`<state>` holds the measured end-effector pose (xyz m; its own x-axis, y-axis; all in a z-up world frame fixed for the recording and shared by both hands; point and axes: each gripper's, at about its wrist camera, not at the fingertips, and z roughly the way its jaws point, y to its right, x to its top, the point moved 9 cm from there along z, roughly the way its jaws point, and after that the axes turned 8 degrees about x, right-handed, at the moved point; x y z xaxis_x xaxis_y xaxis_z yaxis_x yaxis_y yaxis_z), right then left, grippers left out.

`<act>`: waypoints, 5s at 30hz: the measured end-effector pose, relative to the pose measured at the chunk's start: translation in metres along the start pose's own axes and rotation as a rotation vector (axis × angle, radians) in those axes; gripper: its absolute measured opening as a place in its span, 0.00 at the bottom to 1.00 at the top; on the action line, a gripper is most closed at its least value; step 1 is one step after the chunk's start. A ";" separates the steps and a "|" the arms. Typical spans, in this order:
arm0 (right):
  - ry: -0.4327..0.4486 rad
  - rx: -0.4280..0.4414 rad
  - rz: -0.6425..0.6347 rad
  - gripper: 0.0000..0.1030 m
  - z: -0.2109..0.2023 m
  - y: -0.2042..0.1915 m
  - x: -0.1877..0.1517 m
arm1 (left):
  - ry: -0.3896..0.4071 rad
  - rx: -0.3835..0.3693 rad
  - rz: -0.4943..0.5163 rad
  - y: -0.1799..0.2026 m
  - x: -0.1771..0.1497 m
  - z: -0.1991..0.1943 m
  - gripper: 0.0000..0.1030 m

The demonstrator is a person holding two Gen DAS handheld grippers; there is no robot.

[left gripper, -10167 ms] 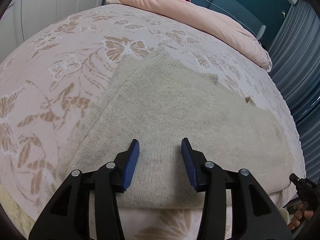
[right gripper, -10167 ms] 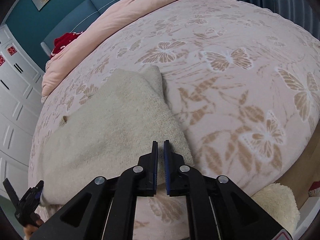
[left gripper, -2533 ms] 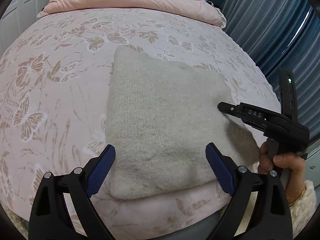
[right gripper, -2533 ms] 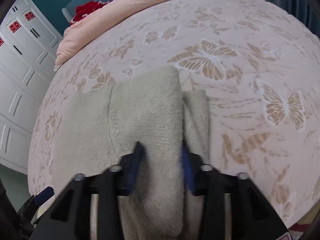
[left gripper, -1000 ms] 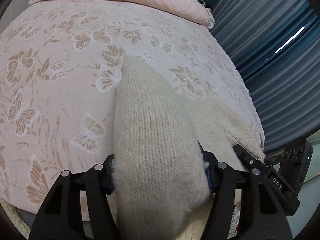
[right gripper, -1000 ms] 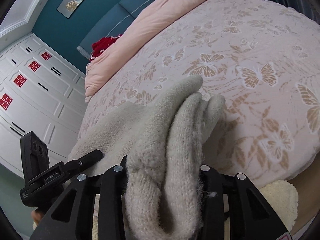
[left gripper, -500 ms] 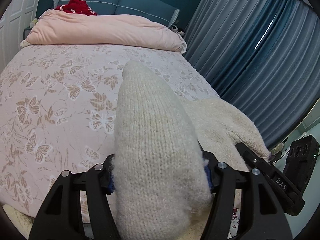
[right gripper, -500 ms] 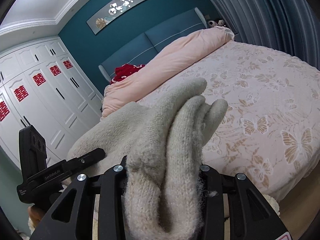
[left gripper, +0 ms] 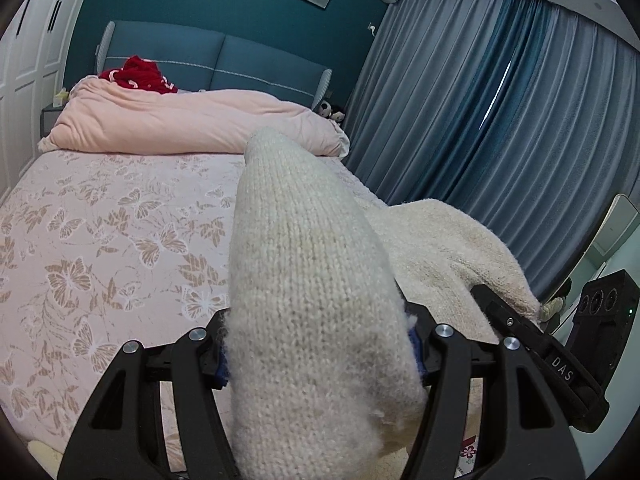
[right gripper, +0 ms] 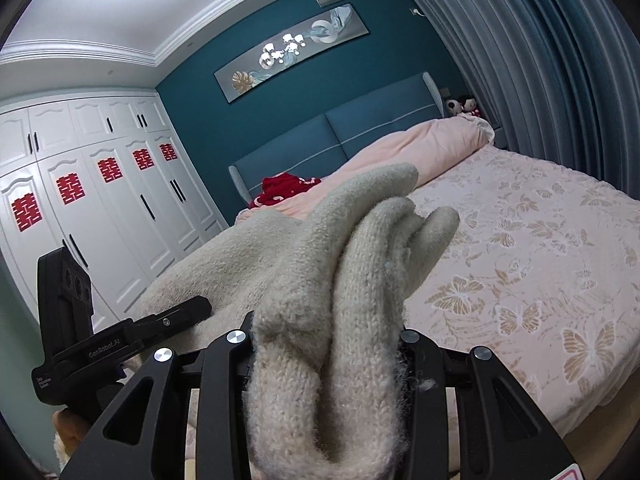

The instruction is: Fold small clothes

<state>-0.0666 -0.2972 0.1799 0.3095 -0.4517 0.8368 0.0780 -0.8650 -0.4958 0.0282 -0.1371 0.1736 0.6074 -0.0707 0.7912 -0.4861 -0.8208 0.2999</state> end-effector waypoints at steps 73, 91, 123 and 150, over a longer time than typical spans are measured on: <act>-0.545 -0.051 0.136 0.34 0.324 0.057 -0.240 | -0.220 0.338 -0.402 -0.378 -0.157 0.147 0.50; -0.737 -0.103 0.187 0.59 0.328 0.064 -0.318 | -0.308 0.318 -0.535 -0.375 -0.197 0.140 0.77; -0.707 -0.091 -0.183 0.18 0.346 0.003 -0.266 | -0.347 0.444 -0.172 -0.327 -0.167 0.174 0.37; -0.590 -0.248 -0.094 0.37 0.218 0.018 -0.273 | -0.267 0.566 -0.045 -0.258 -0.167 0.101 0.78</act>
<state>0.0574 -0.1417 -0.1080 0.7863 -0.2370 0.5706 -0.0697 -0.9516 -0.2993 0.1160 0.0296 -0.0898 0.7910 -0.1078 0.6023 -0.0922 -0.9941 -0.0569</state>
